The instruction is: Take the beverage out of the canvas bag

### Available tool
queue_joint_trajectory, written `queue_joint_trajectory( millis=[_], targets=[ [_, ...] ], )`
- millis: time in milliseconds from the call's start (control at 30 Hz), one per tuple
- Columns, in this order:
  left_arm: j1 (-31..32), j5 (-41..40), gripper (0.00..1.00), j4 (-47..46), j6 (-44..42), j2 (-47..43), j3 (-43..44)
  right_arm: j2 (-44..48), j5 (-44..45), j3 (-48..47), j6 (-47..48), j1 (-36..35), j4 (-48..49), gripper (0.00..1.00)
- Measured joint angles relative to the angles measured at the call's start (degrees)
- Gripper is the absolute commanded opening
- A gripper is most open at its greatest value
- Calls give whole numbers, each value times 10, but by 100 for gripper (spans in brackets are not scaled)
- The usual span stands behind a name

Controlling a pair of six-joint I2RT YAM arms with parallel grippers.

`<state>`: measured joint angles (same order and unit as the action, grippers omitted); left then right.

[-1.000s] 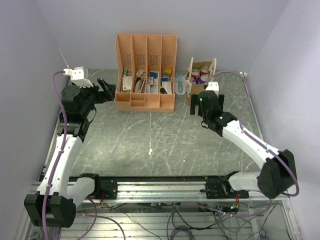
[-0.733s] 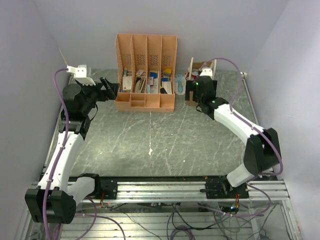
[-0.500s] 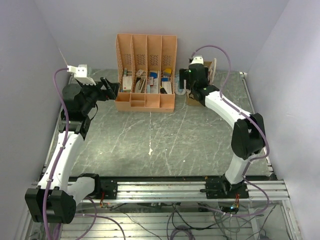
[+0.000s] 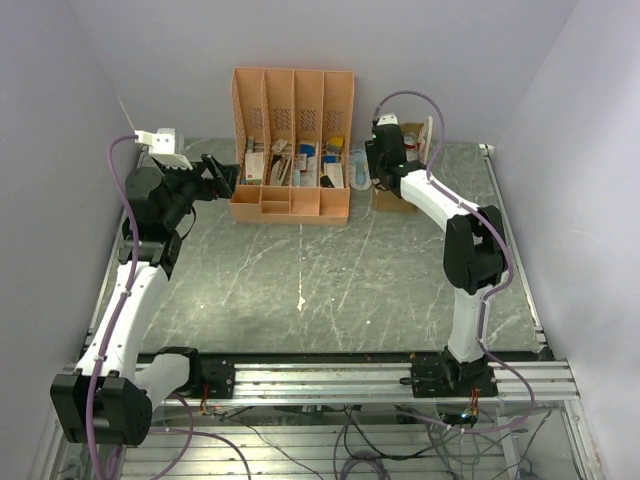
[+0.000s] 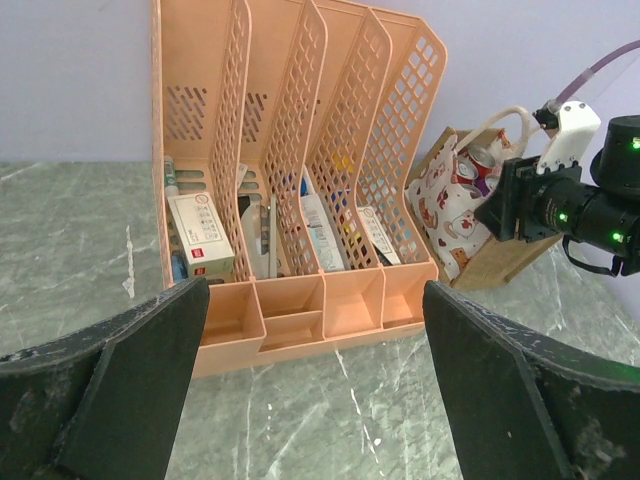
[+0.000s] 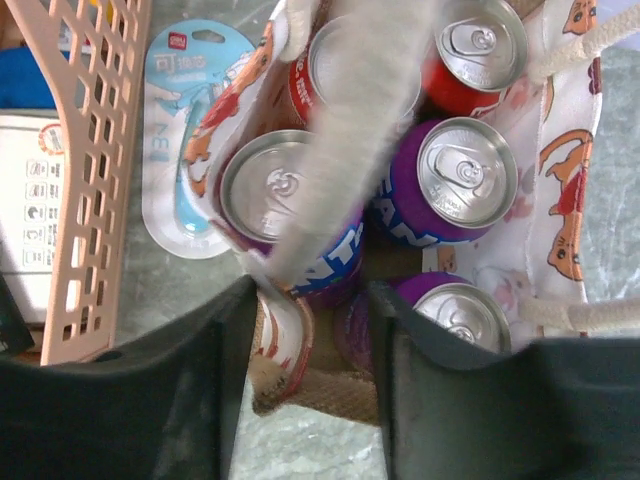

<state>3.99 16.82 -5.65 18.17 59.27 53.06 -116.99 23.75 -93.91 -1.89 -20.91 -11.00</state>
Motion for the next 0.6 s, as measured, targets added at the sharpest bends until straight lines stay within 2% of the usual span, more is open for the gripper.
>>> queue_joint_trajectory(
  millis=[33, 100, 233, 367, 600],
  targets=[
    [0, 0, 98, -1, 0, 0, 0, 2, 0, 0, 2, 0, -2, 28],
    [0, 0, 98, -1, 0, 1, 0, 8, 0, 8, 1, 0, -5, 17],
    [0, -1, 98, -1, 0, 1, 0, 38, -4, 46, -9, -2, -5, 6],
    [0, -1, 98, -2, -4, 3, 0, 65, 0, 79, -26, -2, -9, 0],
    [0, -1, 98, -1, -4, 13, 0, 156, 2, 179, -68, 1, -31, 0]
  ],
)
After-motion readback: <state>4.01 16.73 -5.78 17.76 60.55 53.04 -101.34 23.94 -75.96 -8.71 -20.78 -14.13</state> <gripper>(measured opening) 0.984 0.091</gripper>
